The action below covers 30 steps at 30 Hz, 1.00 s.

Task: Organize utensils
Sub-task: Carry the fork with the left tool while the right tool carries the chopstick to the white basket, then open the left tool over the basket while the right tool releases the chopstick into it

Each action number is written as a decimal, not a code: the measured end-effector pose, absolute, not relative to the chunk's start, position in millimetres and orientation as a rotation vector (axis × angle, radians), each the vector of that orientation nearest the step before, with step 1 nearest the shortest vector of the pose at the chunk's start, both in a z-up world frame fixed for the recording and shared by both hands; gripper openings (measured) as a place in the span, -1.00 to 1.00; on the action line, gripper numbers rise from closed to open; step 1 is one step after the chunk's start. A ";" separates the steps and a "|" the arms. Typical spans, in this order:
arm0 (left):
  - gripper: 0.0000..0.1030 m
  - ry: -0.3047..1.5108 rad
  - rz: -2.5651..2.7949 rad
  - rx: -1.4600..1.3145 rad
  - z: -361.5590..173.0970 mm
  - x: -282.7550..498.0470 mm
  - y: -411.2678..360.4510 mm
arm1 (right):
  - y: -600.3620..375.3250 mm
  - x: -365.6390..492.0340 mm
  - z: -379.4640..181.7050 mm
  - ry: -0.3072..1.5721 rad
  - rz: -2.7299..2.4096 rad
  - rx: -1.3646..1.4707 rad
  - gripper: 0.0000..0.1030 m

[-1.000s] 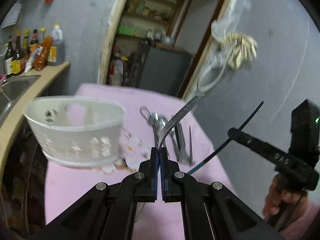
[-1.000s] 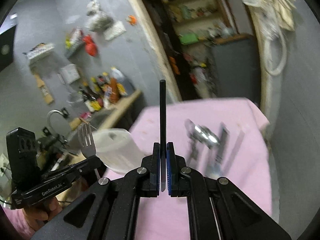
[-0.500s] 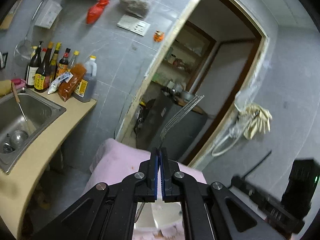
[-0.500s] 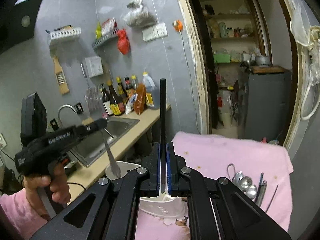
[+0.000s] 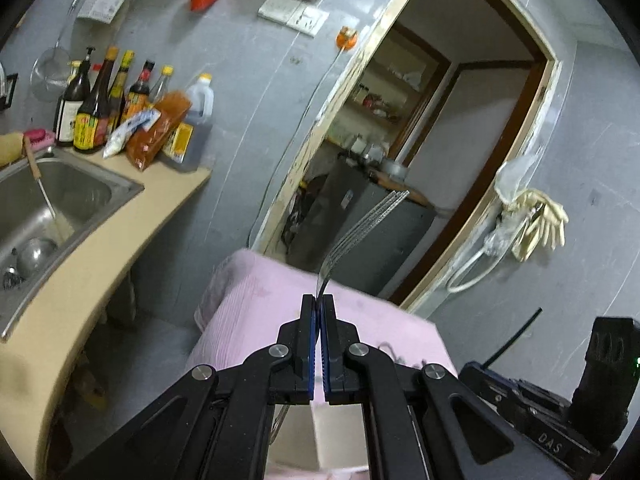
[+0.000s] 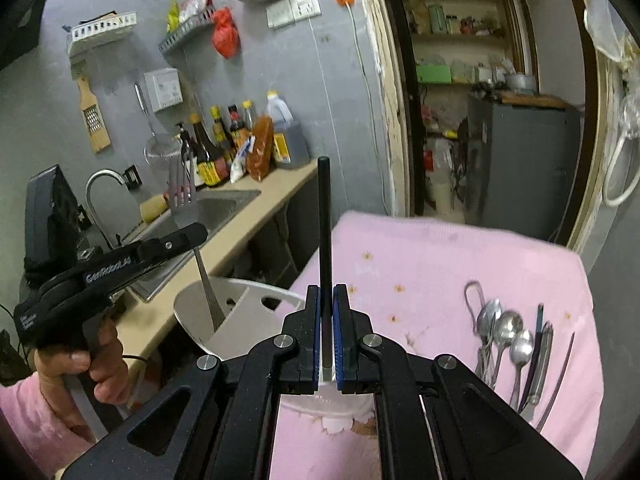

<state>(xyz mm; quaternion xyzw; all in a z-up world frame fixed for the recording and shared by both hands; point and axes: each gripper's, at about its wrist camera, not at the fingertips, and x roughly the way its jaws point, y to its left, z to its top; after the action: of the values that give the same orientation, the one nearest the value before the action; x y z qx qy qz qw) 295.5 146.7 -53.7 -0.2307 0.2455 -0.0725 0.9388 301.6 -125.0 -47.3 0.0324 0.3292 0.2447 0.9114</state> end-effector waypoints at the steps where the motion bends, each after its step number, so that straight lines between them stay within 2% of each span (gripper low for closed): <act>1: -0.95 0.508 -0.146 -0.471 -56.4 293.4 146.4 | -125.1 303.0 -48.5 0.682 0.503 0.071 -0.83; 5: -0.92 0.556 -0.134 -0.453 -63.2 285.9 142.8 | -134.8 299.4 -49.8 0.670 0.503 0.110 -0.39; 8: -0.81 0.605 -0.119 -0.430 -65.0 280.8 139.0 | -143.5 293.8 -46.3 0.642 0.491 0.132 -0.38; 10: -0.67 0.622 -0.115 -0.428 -64.8 274.4 136.6 | -153.7 287.2 -41.4 0.611 0.478 0.146 -0.26; 11: -0.52 0.619 -0.115 -0.425 -63.8 271.0 135.0 | -158.8 283.5 -39.1 0.597 0.467 0.150 -0.16; 14: 0.01 0.569 -0.106 -0.398 -54.4 256.6 125.8 | -173.9 276.1 -32.1 0.564 0.437 0.161 -0.05; 17: 0.22 0.540 -0.091 -0.375 -44.0 249.2 113.1 | -195.0 264.0 -23.8 0.514 0.379 0.161 0.26; 19: 0.37 0.525 -0.081 -0.351 -36.8 245.2 101.6 | -210.5 256.0 -17.9 0.478 0.341 0.159 0.38; 21: 0.63 0.496 -0.074 -0.323 -29.0 240.1 87.2 | -226.7 248.2 -11.8 0.443 0.300 0.151 0.52; 26: 0.97 0.420 -0.048 -0.245 -12.2 227.4 40.8 | -262.0 230.9 2.2 0.354 0.204 0.094 0.92; 30: 0.99 0.374 -0.039 -0.194 -7.0 221.9 4.3 | -286.4 224.4 7.7 0.316 0.142 0.038 0.95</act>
<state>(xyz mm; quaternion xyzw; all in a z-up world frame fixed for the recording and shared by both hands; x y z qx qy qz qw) 221.9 4.3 -7.0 -0.0964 0.1854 -0.0193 0.9777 224.4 -286.4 7.7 0.0189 0.1574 0.0705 0.9848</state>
